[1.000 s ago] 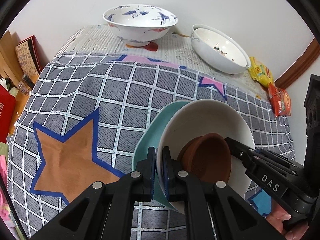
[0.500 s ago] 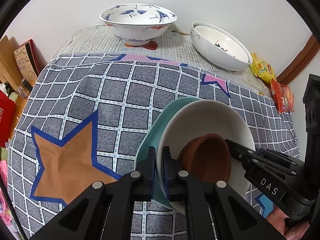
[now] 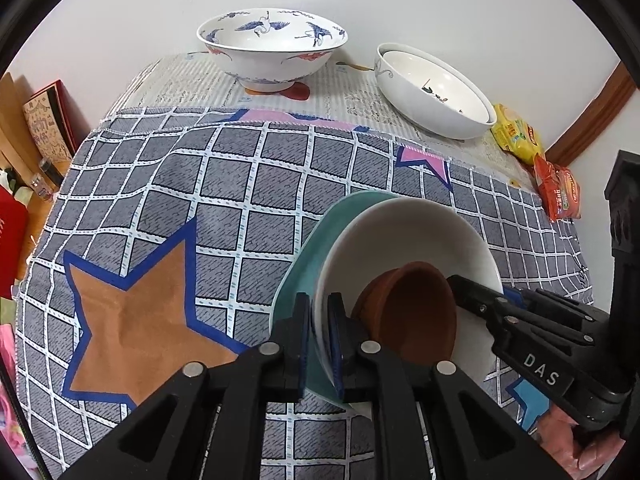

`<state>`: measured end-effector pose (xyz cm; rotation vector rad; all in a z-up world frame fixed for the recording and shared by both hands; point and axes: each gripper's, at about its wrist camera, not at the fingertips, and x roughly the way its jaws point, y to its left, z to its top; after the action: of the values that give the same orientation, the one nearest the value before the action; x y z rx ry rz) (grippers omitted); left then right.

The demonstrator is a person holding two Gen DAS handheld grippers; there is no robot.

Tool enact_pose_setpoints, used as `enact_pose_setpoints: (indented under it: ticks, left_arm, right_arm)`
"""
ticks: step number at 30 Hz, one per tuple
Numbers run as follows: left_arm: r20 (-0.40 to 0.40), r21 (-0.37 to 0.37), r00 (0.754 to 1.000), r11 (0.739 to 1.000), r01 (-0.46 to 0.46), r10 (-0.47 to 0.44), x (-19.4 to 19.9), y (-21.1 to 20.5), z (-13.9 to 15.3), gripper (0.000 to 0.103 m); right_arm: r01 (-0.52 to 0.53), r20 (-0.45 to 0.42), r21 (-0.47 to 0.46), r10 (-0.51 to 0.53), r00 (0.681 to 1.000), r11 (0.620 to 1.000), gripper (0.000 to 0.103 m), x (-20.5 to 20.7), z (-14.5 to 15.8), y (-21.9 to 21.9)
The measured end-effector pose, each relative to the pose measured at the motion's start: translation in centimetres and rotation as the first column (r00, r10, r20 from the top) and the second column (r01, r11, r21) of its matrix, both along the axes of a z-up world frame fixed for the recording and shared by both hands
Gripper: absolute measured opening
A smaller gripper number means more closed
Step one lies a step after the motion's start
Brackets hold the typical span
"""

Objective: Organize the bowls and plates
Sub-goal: 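Open both grippers and pull back from the white bowl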

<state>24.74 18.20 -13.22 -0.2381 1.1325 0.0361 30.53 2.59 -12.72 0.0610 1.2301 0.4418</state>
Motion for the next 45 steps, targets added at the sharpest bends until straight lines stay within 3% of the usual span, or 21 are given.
enact_pose_setpoints:
  ticks: [11, 16, 18, 21, 23, 26, 33, 37, 39, 41, 43, 45]
  left_arm:
    - [0.056, 0.003, 0.998, 1.0, -0.008, 0.008, -2.9, 0.1, 2.6, 0.013]
    - [0.105, 0.022, 0.994, 1.0, 0.012, -0.014, -5.3, -0.8, 4.5, 0.02]
    - [0.124, 0.034, 0.992, 0.999, 0.031, -0.035, -6.3, -1.6, 5.3, 0.021]
    - [0.165, 0.05, 0.984, 0.997, 0.055, -0.062, -8.2, -3.3, 6.7, 0.021]
    - [0.191, 0.057, 0.98, 0.997, 0.054, -0.064, -9.3, -4.1, 7.5, 0.027]
    - [0.241, 0.068, 0.968, 0.996, 0.055, -0.07, -11.2, -5.5, 8.6, 0.045]
    - [0.299, 0.098, 0.942, 0.987, 0.127, -0.151, -15.3, -9.1, 10.3, 0.06]
    - [0.333, 0.165, 0.924, 0.977, 0.138, -0.187, -17.8, -11.5, 11.1, 0.07]
    - [0.351, 0.169, 0.916, 0.975, 0.145, -0.197, -19.1, -12.4, 11.6, 0.077]
    - [0.367, 0.161, 0.909, 0.976, 0.148, -0.199, -20.1, -13.1, 11.9, 0.083]
    - [0.382, 0.175, 0.901, 0.973, 0.151, -0.209, -21.1, -13.9, 12.2, 0.087]
    - [0.389, 0.202, 0.895, 0.968, 0.151, -0.221, -21.9, -14.7, 12.4, 0.09]
  right_arm:
    - [-0.038, 0.047, -0.004, 0.039, 0.998, 0.999, 0.016, -2.2, 2.2, -0.4]
    - [-0.054, 0.093, -0.004, 0.054, 0.994, 0.999, 0.016, -4.9, 4.0, -1.4]
    - [-0.042, 0.122, -0.012, 0.043, 0.992, 0.999, 0.019, -6.1, 4.9, -2.2]
    - [-0.002, 0.19, -0.018, 0.005, 0.982, 1.0, 0.03, -8.2, 6.7, -3.9]
    - [0.028, 0.246, -0.02, -0.023, 0.969, 0.999, 0.038, -9.9, 8.0, -5.2]
    - [0.081, 0.303, -0.014, -0.073, 0.95, 0.997, 0.047, -12.4, 9.7, -7.5]
    - [0.172, 0.32, -0.031, -0.153, 0.935, 0.985, 0.047, -17.2, 11.5, -11.8]
    - [0.243, 0.323, -0.029, -0.221, 0.92, 0.97, 0.047, -19.9, 11.9, -14.1]
    - [0.269, 0.349, -0.028, -0.243, 0.905, 0.963, 0.057, -21.8, 12.2, -15.1]
    - [0.291, 0.365, 0.004, -0.272, 0.89, 0.957, 0.074, -23.3, 12.5, -16.0]
    - [0.296, 0.379, 0.01, -0.278, 0.883, 0.955, 0.082, -24.7, 12.8, -16.6]
    - [0.293, 0.393, -0.013, -0.265, 0.881, 0.956, 0.084, -25.8, 13.0, -17.0]
